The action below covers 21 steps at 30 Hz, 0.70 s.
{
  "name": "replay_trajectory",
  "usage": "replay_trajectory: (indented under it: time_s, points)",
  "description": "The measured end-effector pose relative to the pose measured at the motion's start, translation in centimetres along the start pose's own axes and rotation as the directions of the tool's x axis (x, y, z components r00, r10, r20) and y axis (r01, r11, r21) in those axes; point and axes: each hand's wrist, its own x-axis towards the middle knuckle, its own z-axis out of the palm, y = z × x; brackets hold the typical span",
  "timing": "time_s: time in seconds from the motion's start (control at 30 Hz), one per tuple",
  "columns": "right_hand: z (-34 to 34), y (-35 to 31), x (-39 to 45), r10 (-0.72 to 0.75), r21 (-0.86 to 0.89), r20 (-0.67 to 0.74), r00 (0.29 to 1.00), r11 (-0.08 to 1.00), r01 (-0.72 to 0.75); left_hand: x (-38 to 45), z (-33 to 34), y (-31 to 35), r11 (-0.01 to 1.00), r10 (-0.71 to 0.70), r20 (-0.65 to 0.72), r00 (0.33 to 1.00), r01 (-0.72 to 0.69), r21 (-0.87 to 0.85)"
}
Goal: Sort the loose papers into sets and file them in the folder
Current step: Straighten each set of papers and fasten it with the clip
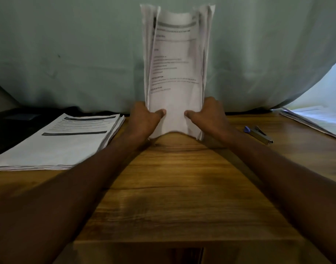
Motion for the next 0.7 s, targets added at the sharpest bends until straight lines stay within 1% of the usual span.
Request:
replay_trajectory:
  time_s: [0.07, 0.17, 0.2, 0.3, 0.47, 0.53, 0.63, 0.7]
  points:
    - [-0.1, 0.2, -0.1, 0.034, 0.003, 0.051, 0.998, 0.999, -0.034, -0.1, 0.0, -0.2, 0.999, -0.002, 0.005, 1.000, 0.002, 0.044]
    - [-0.1, 0.1, -0.2, 0.022, 0.053, 0.019, 1.000, 0.998, -0.023, 0.2, -0.1, -0.2, 1.000, -0.006, -0.006, 1.000, 0.006, 0.013]
    - [-0.1, 0.0, -0.1, 0.013, 0.039, 0.022, 1.000, 0.999, -0.014, 0.2, -0.1, -0.2, 1.000, -0.019, -0.003, 1.000, 0.019, -0.003]
    - [-0.1, 0.0, -0.2, 0.026, -0.036, 0.091, 0.995, 0.999, -0.022, 0.4, -0.2, -0.5, 0.999, -0.047, 0.020, 0.999, 0.047, -0.001]
    - [-0.3, 0.0, -0.2, 0.021, -0.022, 0.099, 0.995, 1.000, -0.018, 0.5, -0.1, -0.4, 0.999, -0.035, -0.001, 0.999, 0.035, -0.010]
    - [-0.2, 0.1, -0.2, 0.040, 0.017, 0.122, 0.992, 0.999, -0.043, 0.7, -0.4, -0.4, 0.999, -0.046, 0.009, 0.999, 0.046, 0.020]
    - [-0.3, 0.0, -0.2, 0.026, 0.079, 0.107, 0.994, 0.996, -0.035, 1.1, -0.8, -0.3, 0.998, -0.056, 0.000, 0.998, 0.056, -0.008]
    - [-0.3, 0.1, -0.2, 0.040, 0.090, 0.138, 0.990, 0.995, -0.053, 1.1, -0.8, -0.4, 0.997, -0.078, 0.011, 0.997, 0.078, -0.017]
